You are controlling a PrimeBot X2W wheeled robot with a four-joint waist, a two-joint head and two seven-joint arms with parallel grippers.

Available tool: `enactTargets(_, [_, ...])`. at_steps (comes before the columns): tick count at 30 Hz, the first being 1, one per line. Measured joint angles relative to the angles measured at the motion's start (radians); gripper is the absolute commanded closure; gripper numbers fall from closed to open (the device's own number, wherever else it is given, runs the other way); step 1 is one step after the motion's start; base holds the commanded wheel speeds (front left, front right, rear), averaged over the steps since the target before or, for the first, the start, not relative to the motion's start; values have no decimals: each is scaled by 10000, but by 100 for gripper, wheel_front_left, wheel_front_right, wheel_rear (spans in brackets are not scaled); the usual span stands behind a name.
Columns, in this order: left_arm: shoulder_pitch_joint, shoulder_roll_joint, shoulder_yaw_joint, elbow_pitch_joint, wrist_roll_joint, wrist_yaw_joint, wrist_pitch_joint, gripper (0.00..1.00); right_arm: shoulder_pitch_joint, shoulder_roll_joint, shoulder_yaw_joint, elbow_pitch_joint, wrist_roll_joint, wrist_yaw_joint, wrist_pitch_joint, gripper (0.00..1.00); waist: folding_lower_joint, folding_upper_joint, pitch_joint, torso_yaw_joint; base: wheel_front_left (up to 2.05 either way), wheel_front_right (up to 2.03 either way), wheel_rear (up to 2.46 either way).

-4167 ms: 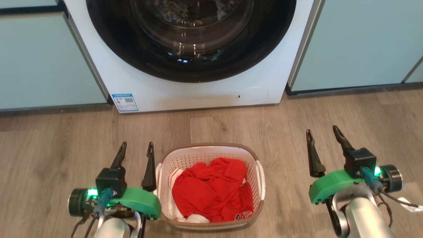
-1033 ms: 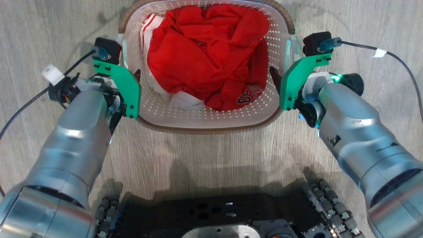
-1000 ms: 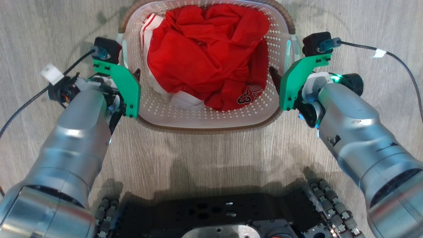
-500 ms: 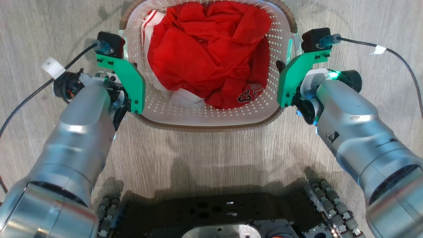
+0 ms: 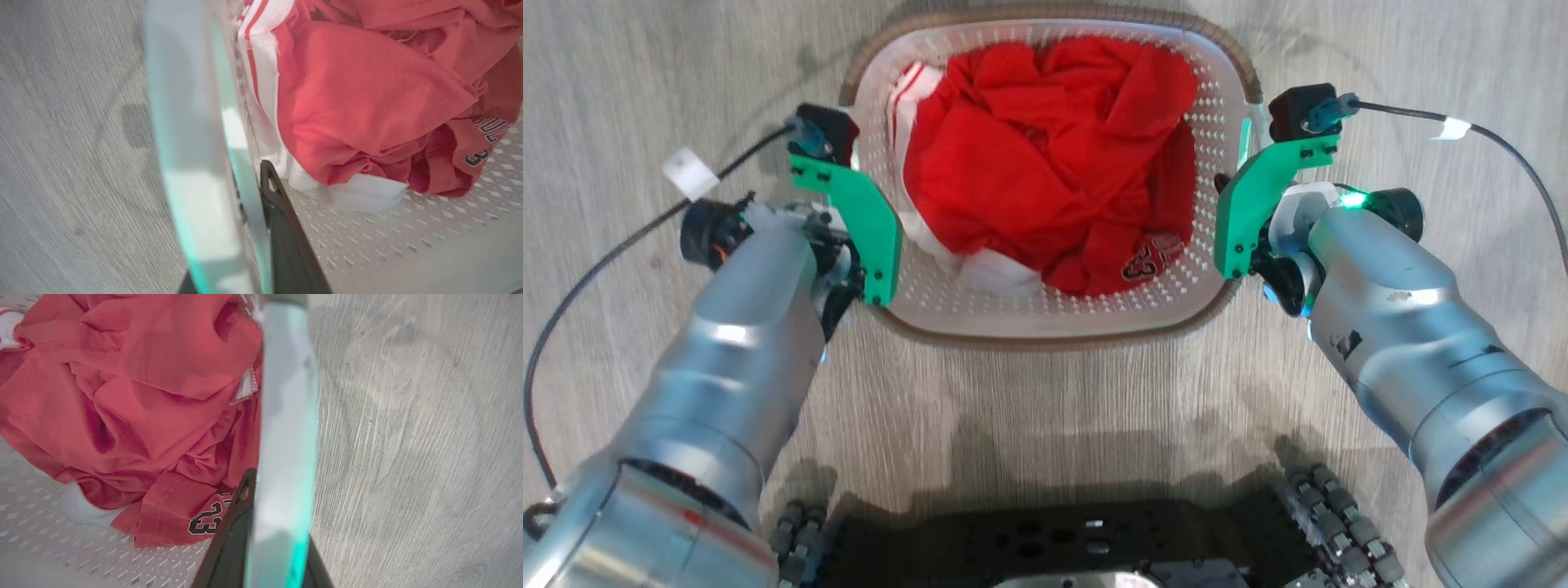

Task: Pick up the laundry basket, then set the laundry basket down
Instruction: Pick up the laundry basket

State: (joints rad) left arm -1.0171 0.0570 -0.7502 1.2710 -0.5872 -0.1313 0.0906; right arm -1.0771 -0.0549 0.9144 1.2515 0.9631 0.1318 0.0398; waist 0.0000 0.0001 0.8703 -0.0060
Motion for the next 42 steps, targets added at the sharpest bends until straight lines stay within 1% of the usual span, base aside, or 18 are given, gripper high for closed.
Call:
enactTargets(4, [321,38,-487,-217,-322,10,420,100,32,-25,297,50,17,0,433,100,0,0,-412,-20,0,0,0])
enactTargets(11, [1057,167,-1344,-504,-1118,12,1315,100,744,-33,669,-56,410,0,1555,100,-1,0,-1560,-69,0,0,0])
enactTargets(17, [1584,316,-2079,-675,-1559,8,1651,100,1211,-31,849,-209,905,-12,2483,100,-1,0,-2585,-62,0,0,0])
enactTargets(25, [2719,295,-2719,-773,-2456,10,2213,100,2379,-40,1087,-236,1465,-12,3327,100,-2,0,-4220,57,0,0,0])
enactTargets(32, [3492,428,-3386,-1103,-3235,75,3016,100,3341,-105,1289,-493,2050,-38,4123,100,-2,0,-5810,177,0,0,0])
enactTargets(42, [4044,646,-4073,-1429,-4125,79,3578,100,3877,-115,1630,-543,2489,-40,4869,100,-2,0,-7701,298,0,0,0])
